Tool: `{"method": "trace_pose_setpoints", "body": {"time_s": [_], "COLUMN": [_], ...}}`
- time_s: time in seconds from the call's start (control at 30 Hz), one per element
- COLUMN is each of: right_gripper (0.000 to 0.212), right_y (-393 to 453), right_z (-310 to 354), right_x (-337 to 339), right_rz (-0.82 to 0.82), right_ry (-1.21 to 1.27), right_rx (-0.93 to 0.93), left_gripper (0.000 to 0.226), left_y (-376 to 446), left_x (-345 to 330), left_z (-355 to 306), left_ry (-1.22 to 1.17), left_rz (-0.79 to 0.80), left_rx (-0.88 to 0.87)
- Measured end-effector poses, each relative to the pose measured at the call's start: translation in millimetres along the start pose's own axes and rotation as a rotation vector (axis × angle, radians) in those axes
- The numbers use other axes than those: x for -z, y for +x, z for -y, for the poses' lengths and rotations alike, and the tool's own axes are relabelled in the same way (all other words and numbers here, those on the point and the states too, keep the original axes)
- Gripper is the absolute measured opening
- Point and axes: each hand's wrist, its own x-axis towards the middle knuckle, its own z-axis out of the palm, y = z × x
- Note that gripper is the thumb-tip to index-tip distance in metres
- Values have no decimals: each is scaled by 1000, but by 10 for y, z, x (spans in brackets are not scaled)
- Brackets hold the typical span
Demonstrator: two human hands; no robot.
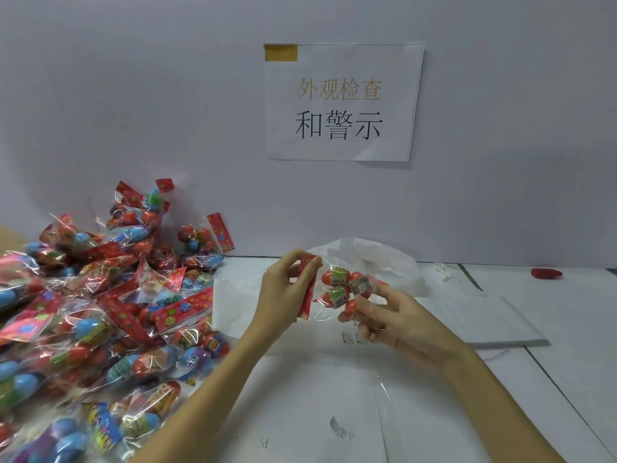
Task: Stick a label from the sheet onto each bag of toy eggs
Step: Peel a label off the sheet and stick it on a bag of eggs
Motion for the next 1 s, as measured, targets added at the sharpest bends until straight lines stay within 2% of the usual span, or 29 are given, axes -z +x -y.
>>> {"method": "trace_pose_setpoints", "body": {"time_s": [0.13,0.2,0.27,0.3,0.33,0.4,0.43,0.5,0.53,0.57,0.63,0.77,0.87,1.0], "right_gripper": [38,33,33,38,45,53,49,41,45,49,39,28,29,40], "right_y": [2,-1,-2,1,9,36,48,59,54,42,42,60,82,40], "right_z": [-15,4,0,-11,-25,-35,-26,-3,-7,-24,-72,-83,-65,-76], "right_x": [-22,-1,6,3,-1,-5,-6,-13,-20,-30,-29,-17,-51,-76], "right_rz": [-149,-183,-183,-202,-226,-275,-288,-270,-258,-254,-272,-292,-304,-223], "right_ry": [-113,-245,-298,-313,-330,-273,-154,102,125,83,14,222,310,224], "right_rx": [137,245,309,317,316,310,293,204,165,131,103,65,54,39], "left_gripper": [39,65,87,85,75,46,40,36,33,31,26,21,19,16], "left_y": [-21,-25,-21,-27,-35,-49,-56,-73,-83,-96,-106,-86,-118,-163], "left_x": [-25,-36,-25,-21,-19,-36,-53,-83,-94,-100,-112,-111,-177,-230], "left_z": [23,31,1,-16,-32,-35,-27,-26,-31,-38,-40,-42,-54,7], "left_ry": [-28,-113,-391,-504,-555,-549,-545,-543,-535,-510,-445,-450,-477,-468], "left_rz": [-35,80,253,314,347,310,269,180,150,135,139,85,10,-108], "left_rx": [80,234,495,572,585,495,442,389,370,350,316,289,306,346]}}
